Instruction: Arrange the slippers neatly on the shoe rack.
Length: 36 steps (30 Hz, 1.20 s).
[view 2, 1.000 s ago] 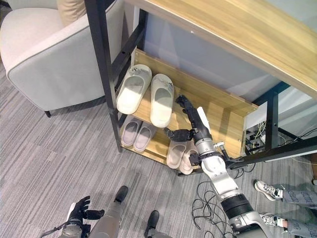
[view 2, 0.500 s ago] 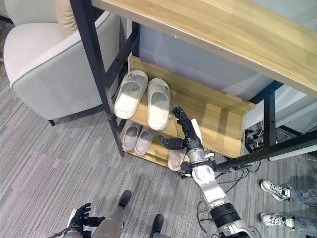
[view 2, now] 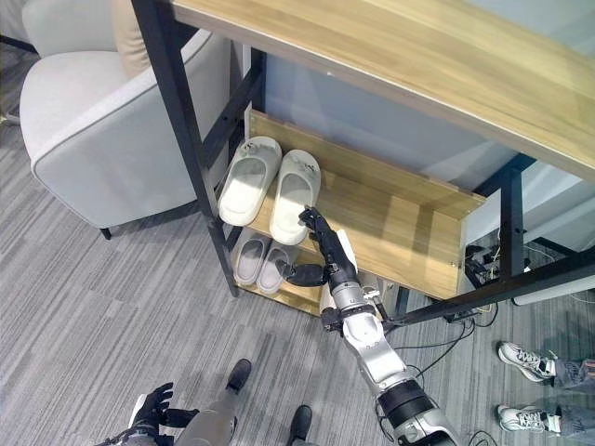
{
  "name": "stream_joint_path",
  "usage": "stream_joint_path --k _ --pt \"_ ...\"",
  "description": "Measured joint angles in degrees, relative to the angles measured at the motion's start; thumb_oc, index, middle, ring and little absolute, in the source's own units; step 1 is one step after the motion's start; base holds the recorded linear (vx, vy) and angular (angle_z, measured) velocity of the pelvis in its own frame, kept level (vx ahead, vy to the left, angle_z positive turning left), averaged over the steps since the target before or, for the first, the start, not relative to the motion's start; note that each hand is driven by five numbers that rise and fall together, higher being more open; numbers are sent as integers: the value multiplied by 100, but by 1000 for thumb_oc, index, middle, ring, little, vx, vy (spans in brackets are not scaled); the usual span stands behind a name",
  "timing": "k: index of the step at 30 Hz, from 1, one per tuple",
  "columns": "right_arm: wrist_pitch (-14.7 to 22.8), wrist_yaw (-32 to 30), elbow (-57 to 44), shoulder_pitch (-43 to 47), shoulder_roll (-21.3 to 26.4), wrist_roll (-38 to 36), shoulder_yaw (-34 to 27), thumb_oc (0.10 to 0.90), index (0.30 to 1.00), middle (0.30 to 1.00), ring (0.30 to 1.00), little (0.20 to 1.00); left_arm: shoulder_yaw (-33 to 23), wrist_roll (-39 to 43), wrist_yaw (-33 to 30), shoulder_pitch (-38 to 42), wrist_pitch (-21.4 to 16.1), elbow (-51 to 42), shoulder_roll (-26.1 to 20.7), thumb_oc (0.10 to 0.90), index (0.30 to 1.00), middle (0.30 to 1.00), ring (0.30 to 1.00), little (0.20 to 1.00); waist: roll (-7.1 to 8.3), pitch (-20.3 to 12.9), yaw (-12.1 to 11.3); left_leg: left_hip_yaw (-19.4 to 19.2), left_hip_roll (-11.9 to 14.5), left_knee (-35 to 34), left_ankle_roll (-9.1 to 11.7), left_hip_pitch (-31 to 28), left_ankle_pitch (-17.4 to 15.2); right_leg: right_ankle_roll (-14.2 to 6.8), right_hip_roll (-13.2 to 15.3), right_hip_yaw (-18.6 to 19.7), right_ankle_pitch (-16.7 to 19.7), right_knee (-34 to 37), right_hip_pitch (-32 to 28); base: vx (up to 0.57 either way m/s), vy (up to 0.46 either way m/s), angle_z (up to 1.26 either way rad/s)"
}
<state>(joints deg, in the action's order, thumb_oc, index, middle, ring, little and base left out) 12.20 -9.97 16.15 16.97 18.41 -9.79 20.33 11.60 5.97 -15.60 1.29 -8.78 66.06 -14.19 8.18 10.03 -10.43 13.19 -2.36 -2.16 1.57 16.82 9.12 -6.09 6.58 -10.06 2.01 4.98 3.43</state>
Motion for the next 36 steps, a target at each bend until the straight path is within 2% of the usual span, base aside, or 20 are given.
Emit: stream_joint_path --k 6,12,19,22,28,33,36 --pt "-3 16 10 103 -14 8 207 800 900 900 900 900 0 -22 -5 1 -1 29 -1 800 900 900 900 900 -7 -4 -19 17 9 -2 -3 0 -2 1 -11 -7 0 0 -3 0 0 0" --pt "-7 -11 24 119 -241 -220 209 800 900 900 900 900 3 -51 -29 -2 0 36 29 800 900 900 900 900 -38 -20 -68 39 2 -3 5 -5 4 3 -9 -20 -1 -1 -16 0 0 0" --pt "-47 -185 37 106 -234 -147 201 800 900 900 900 900 -15 -63 -54 -22 1 58 53 800 900 900 900 900 -71 -38 -73 47 -2 -23 -12 -94 -7 4 -2 -32 -16 0 -104 0 0 0" --pt "-47 -351 38 71 -275 20 89 800 900 900 900 900 -53 -64 -162 -59 2 68 111 800 900 900 900 900 -133 -71 -72 49 -12 -27 -14 -100 -7 0 9 -39 -18 -1 -112 0 0 0" --pt "-52 -654 -29 -287 -268 314 -263 800 900 900 900 900 -82 -66 -192 -204 8 49 150 800 900 900 900 900 -150 -109 -50 51 -29 -123 -26 -341 -13 -9 41 -65 -82 -1 -307 2 0 1" --pt "-52 -711 -30 -519 -265 299 -508 800 900 900 900 900 -178 -84 -206 -271 23 90 142 800 900 900 900 900 -181 -150 95 42 -26 -131 -39 -424 -25 -9 44 -64 -97 -1 -387 -6 -1 -1" --pt "-56 -624 -133 -993 -267 292 -671 800 900 900 900 900 -382 -190 -182 -316 118 153 193 800 900 900 900 900 -231 -188 145 -52 -36 -233 -63 -718 -40 -15 107 -4 -118 -3 -593 -38 -4 -10"
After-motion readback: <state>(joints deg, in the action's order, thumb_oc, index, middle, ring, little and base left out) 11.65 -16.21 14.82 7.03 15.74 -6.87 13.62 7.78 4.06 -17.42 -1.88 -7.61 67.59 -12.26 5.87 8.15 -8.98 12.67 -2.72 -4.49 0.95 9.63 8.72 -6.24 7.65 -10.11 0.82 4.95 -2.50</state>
